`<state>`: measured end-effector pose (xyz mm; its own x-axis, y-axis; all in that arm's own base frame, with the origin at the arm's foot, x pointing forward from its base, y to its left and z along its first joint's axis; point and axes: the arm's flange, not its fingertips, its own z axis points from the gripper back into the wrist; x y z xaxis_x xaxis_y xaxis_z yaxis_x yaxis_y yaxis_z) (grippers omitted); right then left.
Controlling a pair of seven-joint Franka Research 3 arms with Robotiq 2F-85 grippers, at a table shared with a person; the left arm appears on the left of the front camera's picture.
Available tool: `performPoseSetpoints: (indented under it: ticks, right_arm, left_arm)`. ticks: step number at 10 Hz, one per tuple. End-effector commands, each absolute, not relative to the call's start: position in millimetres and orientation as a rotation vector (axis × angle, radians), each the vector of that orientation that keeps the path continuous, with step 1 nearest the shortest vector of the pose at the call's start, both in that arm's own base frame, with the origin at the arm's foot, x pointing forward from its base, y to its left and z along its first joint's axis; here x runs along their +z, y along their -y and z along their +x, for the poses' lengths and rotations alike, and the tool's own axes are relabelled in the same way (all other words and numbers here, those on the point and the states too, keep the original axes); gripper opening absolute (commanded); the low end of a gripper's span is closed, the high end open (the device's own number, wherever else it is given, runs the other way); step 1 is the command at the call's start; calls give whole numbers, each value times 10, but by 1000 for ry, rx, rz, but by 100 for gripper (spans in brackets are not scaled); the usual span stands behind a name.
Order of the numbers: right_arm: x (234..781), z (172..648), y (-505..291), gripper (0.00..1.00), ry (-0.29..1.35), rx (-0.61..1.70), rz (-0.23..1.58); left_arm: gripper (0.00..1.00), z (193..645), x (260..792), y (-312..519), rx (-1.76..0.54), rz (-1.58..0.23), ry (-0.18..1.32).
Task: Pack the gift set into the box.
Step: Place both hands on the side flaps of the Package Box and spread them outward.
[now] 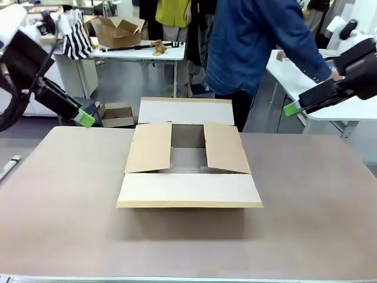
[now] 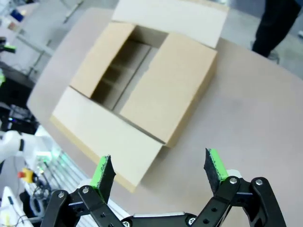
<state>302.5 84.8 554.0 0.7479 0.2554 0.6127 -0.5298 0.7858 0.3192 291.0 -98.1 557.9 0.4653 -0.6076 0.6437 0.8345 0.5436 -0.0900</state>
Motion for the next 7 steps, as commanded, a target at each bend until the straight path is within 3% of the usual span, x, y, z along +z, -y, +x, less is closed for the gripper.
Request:
performPoseSetpoints:
  ticks: [1, 4, 5, 6, 7]
  right_arm:
    - [5689, 2706, 320, 100, 477, -97, 1208]
    - [5465, 2635, 727, 100, 506, -165, 1321]
    - [5349, 2697, 724, 100, 496, -172, 1313]
    - [5605, 2579, 744, 100, 501, 99, 1124]
    - [5605, 2579, 744, 100, 501, 99, 1124]
  left_arm:
    - [100, 3157, 5541, -251, -507, -1218, 437]
    - [100, 3101, 5306, -806, -272, -1430, 597]
    - [100, 3135, 5186, -796, -223, -1437, 572]
    - [100, 2993, 5363, -831, -646, -1120, 603]
    - [100, 2993, 5363, -831, -646, -1120, 603]
